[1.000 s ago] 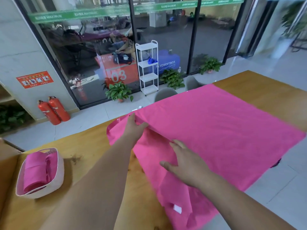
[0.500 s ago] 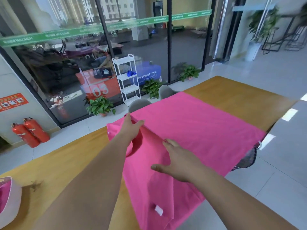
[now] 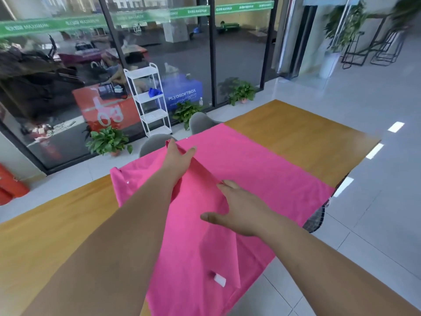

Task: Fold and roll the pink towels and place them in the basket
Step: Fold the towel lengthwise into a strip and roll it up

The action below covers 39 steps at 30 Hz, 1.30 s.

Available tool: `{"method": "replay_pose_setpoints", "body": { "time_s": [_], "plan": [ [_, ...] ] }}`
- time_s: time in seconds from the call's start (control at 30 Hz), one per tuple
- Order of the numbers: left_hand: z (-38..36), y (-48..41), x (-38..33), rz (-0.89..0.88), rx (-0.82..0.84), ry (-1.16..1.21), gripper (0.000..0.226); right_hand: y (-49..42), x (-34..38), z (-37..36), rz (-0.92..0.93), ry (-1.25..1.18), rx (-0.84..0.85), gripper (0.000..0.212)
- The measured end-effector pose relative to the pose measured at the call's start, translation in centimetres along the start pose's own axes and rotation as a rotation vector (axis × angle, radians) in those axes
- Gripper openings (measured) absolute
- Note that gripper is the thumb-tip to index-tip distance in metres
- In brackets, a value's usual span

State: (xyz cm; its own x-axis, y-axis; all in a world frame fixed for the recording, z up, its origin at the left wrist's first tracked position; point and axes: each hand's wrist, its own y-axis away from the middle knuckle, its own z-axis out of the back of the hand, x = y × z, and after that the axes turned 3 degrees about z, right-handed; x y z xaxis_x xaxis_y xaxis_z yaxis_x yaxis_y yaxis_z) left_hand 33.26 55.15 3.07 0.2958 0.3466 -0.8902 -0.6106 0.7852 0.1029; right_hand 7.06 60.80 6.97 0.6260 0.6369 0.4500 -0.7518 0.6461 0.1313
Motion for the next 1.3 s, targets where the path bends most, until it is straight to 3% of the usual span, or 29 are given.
{"method": "replay_pose_setpoints", "body": {
  "time_s": [0.3,0.67,0.8,1.2,1.3],
  "plan": [
    [-8.3,-6.8,-4.8,-0.009,-0.022,-0.014,0.103,-4.9,-9.8,5.7,0.004,-0.046,0.05,0.117],
    [-15.9,-12.7,-8.3,-0.063,-0.039,-0.047,0.099,-9.0,-19.5,10.2,0.037,-0.121,0.05,0.115],
    [-18.9,-15.8,-9.2,-0.015,-0.028,-0.087,0.112,-11.7,-24.3,11.6,0.064,-0.143,0.05,0.117],
    [-33.9,-26.5,-10.7,0.076,-0.01,-0.213,0.103,-19.8,-41.9,13.2,0.042,-0.443,0.118,0.119],
    [-38.2,-28.7,-9.3,0.104,0.027,-0.252,0.105,-21.6,-46.4,11.8,-0.003,-0.495,0.145,0.107]
  ]
}}
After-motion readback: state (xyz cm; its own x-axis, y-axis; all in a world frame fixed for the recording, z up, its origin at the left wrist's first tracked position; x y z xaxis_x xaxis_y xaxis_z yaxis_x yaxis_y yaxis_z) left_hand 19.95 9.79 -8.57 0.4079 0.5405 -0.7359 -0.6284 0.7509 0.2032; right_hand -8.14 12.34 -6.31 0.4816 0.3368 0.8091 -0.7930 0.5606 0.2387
